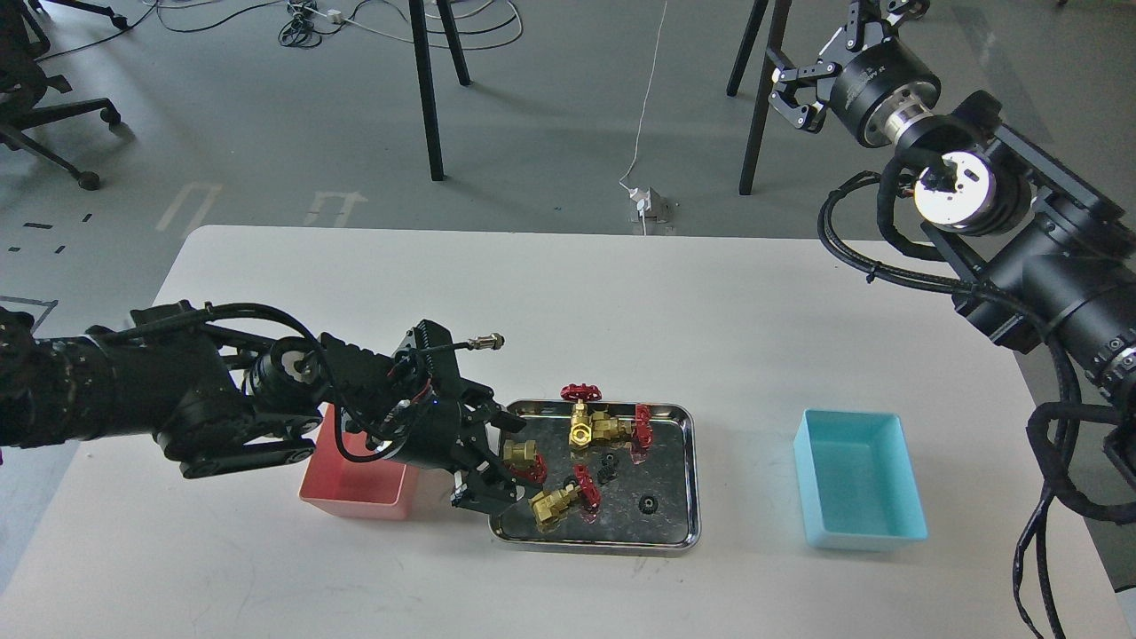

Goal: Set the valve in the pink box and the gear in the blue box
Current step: 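Reach the left gripper into the tray and grasp a brass valve, then lift the valve with the left gripper and move it over the pink box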

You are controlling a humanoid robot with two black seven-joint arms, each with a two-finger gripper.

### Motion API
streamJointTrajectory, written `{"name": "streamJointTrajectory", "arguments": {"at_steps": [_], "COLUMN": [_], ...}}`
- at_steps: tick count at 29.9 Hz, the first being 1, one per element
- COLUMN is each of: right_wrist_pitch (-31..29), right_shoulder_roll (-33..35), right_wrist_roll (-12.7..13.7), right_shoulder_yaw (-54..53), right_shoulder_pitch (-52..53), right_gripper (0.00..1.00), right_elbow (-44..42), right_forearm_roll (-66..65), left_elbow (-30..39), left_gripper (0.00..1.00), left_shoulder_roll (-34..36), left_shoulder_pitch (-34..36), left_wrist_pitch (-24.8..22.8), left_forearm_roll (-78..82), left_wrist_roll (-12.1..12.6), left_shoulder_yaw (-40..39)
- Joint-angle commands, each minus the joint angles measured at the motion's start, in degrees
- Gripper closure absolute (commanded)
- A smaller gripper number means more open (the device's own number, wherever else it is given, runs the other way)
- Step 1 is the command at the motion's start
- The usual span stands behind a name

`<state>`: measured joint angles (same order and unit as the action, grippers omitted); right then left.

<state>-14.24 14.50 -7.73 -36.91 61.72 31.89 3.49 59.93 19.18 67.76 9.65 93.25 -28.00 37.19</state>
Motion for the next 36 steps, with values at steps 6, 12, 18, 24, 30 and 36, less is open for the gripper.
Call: {"name": "streamJointTrajectory", "arguments": {"at_steps": [6,12,18,24,30,36], "right_wrist_pitch": [-0.09,-0.09,-0.09,0.00,0.08,2.27], "right_shoulder_roll": [0.00,0.00,0.00,0.00,0.00,-0.79], "right_wrist_roll": [0.00,0.00,0.00,-0.09,0.00,-0.18], "right_shoulder_yaw": [-0.01,-0.01,-0.09,-0.18,-0.53,-4.30], "right_shoulder_pitch": [-0.19,-0.89,-1.42,-1.42,-1.34,1.20], "right_gripper": [0.00,0.00,0.00,0.00,0.00,0.00], "right_elbow": [0.01,0.01,0.10,0.01,0.10,0.37], "right_forearm_roll": [0.02,0.02,0.02,0.02,0.02,0.11], "left_elbow": [-6.49,-7.37,-7.37,-7.28,-4.83,0.09], "left_gripper": [0.36,0.46,0.72,0.92,0.94,0.94], "left_shoulder_roll": [-2.74,-3.27,-2.66,-2.48,1.37,10.41], "left_shoulder_pitch": [-2.98,-3.34,-3.25,-2.81,-0.36,2.37], "left_wrist_pitch": [2.65,3.88,5.38,6.17,6.96,6.43], "left_forearm_roll": [0.18,0.53,0.71,0.62,0.01,0.01], "left_wrist_roll": [0.00,0.00,0.00,0.00,0.00,0.00], "left_shoulder_yaw": [0.25,0.69,0.69,0.61,-1.32,-7.12]}}
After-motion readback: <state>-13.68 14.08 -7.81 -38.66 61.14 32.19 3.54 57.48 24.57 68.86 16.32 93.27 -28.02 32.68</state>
